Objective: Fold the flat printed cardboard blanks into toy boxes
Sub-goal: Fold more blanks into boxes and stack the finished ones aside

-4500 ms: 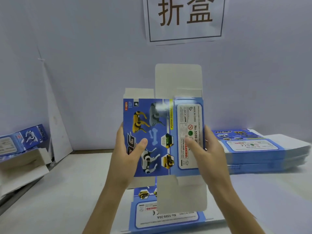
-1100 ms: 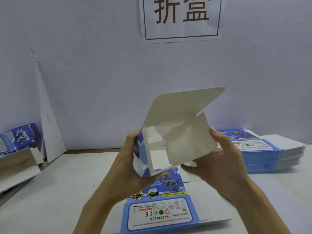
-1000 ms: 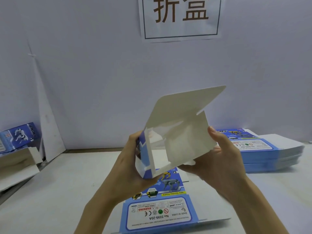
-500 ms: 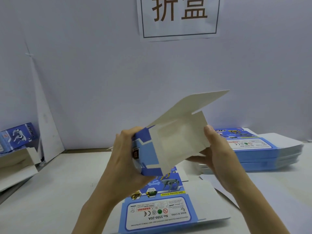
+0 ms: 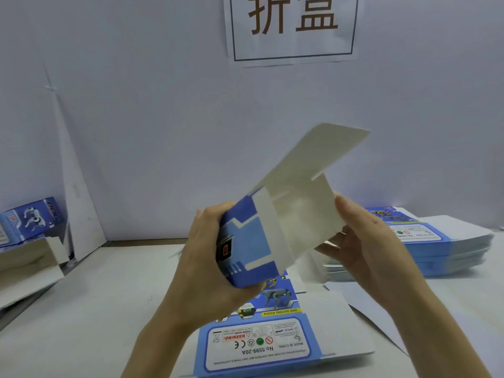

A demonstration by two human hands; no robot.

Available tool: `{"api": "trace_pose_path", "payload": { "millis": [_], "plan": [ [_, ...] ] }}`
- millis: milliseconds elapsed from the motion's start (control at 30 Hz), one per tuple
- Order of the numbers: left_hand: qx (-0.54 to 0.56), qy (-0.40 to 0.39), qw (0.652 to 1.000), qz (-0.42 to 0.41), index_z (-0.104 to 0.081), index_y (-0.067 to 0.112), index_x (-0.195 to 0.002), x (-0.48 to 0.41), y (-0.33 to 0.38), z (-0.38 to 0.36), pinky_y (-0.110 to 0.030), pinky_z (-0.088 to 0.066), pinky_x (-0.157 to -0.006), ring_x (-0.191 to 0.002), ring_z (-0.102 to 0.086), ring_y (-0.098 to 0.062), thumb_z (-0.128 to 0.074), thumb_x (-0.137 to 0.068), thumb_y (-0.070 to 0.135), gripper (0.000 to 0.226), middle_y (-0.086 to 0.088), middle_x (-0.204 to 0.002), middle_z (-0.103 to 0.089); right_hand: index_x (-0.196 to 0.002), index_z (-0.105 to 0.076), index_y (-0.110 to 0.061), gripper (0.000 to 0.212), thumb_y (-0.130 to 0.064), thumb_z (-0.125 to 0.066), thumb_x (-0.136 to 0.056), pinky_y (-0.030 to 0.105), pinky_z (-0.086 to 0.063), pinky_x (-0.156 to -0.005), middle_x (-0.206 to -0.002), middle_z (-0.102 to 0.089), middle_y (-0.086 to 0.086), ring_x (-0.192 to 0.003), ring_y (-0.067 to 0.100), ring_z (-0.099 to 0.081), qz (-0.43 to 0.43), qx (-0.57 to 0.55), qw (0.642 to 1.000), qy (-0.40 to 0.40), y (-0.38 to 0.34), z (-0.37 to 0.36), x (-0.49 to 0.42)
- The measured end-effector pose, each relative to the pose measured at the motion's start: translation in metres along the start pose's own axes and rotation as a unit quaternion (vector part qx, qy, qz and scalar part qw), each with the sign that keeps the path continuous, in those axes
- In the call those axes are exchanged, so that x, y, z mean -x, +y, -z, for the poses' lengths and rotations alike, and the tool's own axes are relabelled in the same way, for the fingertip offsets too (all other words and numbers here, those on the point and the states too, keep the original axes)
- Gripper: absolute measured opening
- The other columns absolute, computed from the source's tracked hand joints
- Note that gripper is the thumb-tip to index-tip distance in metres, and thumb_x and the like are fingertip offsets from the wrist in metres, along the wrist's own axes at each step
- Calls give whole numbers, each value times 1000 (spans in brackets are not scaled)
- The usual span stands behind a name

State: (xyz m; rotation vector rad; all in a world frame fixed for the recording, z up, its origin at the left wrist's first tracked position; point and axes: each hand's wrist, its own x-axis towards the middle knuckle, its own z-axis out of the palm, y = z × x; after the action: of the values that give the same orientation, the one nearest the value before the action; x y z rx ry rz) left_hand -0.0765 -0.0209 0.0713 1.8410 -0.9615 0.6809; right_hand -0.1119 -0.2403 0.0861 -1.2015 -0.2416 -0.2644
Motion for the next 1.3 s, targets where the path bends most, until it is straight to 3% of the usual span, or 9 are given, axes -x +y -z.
{"api": "trace_pose_path", "payload": {
  "millis": [100,300,433,567,700,933,1033,1133,1300],
  "plan": [
    [-18,-17,999,-44,-41,31,-119,1,5,-5,-70,-45,-84,-93,-57,-9,-74,-59,42,69,28,-112,-49,-115,-70,-14,38,-32,-62,-83,30,-57,-76,-115,-69,10,-98,20,-66,-43,-58,996,-55,4,-1,1],
    [-41,4,998,-43,-34,39,-116,-1,7,0,-69,-45,-84,-102,-53,-15,-74,-56,45,73,34,-113,-40,-87,-77,-16,22,-1,-60,-86,21,-55,-59,-84,-76,6,-70,14,-69,-14,102,989,107,21,-10,0],
    [-32,-26,999,-9,-39,32,-119,-1,6,7,-60,-49,-85,-104,-52,-29,-76,-54,46,75,31,-114,-39,-86,-74,-13,17,-29,-70,-80,32,-56,-68,-79,-70,17,-69,19,-64,-12,207,973,106,13,-12,2],
    [-40,-41,998,-5,-40,31,-118,-1,8,6,-61,-49,-86,-106,-53,-26,-83,-53,33,78,35,-114,-38,-86,-65,8,27,-19,-64,-87,35,-39,-65,-79,-57,35,-65,20,-47,24,303,943,136,11,-8,4],
    [-35,-53,998,-20,-41,31,-120,-1,8,11,-65,-47,-85,-106,-50,-11,-76,-55,45,74,39,-115,-39,-89,-68,2,30,-27,-62,-86,33,-34,-66,-73,-58,24,-66,17,-45,-1,355,931,82,4,-4,6],
    [-68,-47,996,16,-33,44,-138,-3,2,11,-51,-40,-106,-136,-35,-10,-77,-70,47,81,29,-140,-34,-91,-68,-16,17,-24,-54,-97,26,-51,-43,-65,-71,10,-53,21,-68,-87,347,932,49,4,-3,9],
    [58,-36,989,132,-35,42,-139,-5,15,12,-18,-51,-87,-123,-47,7,-74,-75,38,75,32,-135,-43,-87,-61,-3,24,-14,-44,-100,25,-47,-35,-51,-65,17,-40,28,-62,-108,362,925,48,5,-5,8],
    [230,-74,937,251,-35,20,-145,-22,32,9,-28,-48,-97,-129,-49,-11,-56,-91,16,59,6,-146,-45,-81,-61,-4,27,-9,-41,-99,23,-43,-34,-48,-63,13,-37,25,-60,-48,407,910,66,6,-9,7],
    [273,-74,931,231,-43,1,-137,-17,20,12,-29,-35,-108,-128,-47,-27,-19,-101,-5,43,-15,-139,-49,-78,-62,-10,29,-11,-42,-98,22,-40,-33,-47,-63,11,-34,19,-57,-6,438,897,63,8,-16,9]
  ]
}}
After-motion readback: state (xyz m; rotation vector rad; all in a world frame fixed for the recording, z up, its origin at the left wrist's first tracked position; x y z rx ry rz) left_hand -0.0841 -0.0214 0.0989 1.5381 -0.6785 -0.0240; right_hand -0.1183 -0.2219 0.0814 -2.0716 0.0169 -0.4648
